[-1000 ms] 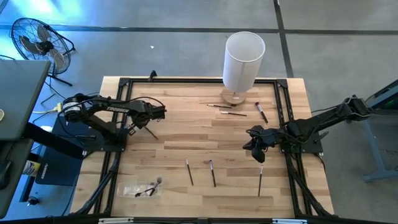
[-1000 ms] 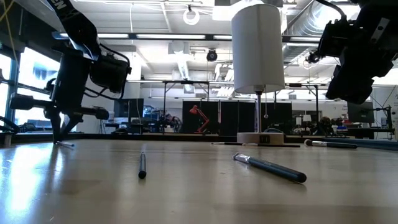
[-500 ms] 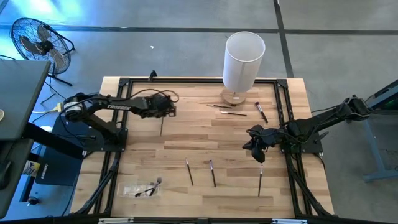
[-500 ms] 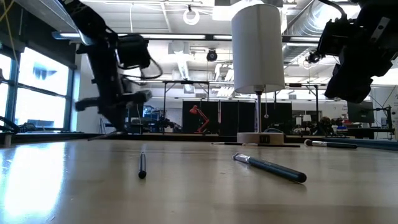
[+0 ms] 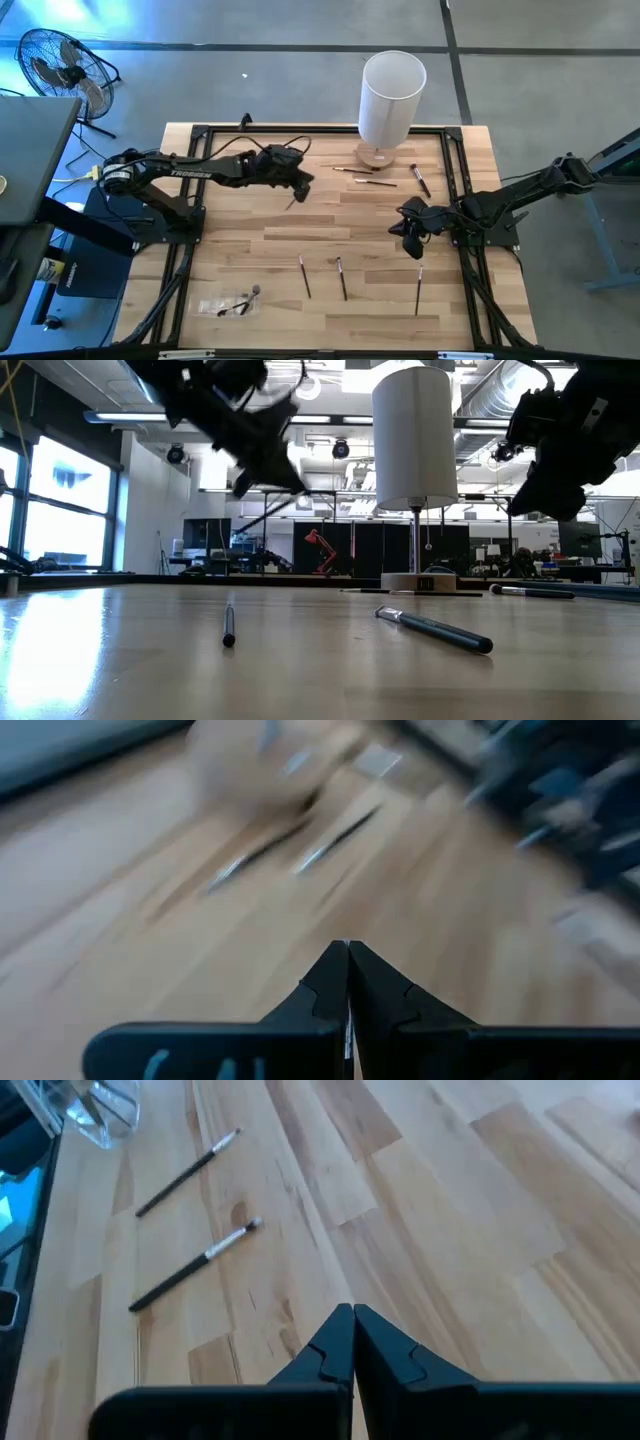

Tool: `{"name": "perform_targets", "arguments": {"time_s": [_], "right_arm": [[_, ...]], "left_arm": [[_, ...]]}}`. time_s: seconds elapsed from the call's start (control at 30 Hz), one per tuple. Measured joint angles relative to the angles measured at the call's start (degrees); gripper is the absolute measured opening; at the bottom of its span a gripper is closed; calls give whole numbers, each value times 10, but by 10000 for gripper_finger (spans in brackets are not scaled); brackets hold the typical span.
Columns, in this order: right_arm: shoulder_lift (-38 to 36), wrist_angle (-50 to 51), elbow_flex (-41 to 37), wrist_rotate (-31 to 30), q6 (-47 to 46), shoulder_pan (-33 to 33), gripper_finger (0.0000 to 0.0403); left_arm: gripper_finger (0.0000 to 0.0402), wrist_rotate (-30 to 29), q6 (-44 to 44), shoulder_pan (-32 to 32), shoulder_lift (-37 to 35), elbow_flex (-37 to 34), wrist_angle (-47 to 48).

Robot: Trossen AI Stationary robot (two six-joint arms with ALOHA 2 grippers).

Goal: Put items in baskets/containers
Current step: Put the eyeshadow brush into the transparent organizer

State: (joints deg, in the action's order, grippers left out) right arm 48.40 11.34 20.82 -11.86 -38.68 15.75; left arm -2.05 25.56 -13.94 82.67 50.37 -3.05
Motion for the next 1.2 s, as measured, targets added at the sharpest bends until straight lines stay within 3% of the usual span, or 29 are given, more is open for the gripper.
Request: {"name": "perform_targets", "arguments": {"time_s": [0.23, 0.43, 0.7, 0.77, 0.93, 1.07, 1.2], "right_arm": [[0, -66, 0, -4, 1, 0, 0], [0, -95, 0, -30, -22, 0, 0], [6, -104, 0, -32, -75, 0, 0], [18, -123, 0, -39, -79, 0, 0], [81, -239, 0, -44, -79, 0, 0], [162, -322, 16, -60, -112, 0, 0], [266, -326, 96, -59, -115, 6, 0]], "left_arm": [[0, -2, -85, 65, -1, 11, -227], [0, 20, -163, 94, -1, -5, -325], [0, 69, -132, 96, -61, -184, -600], [0, 104, -129, 99, -87, -228, -648], [0, 257, -93, 116, -145, -277, -654], [0, 250, -107, 127, -190, -291, -583], [0, 242, -110, 128, -239, -293, -485]]}}
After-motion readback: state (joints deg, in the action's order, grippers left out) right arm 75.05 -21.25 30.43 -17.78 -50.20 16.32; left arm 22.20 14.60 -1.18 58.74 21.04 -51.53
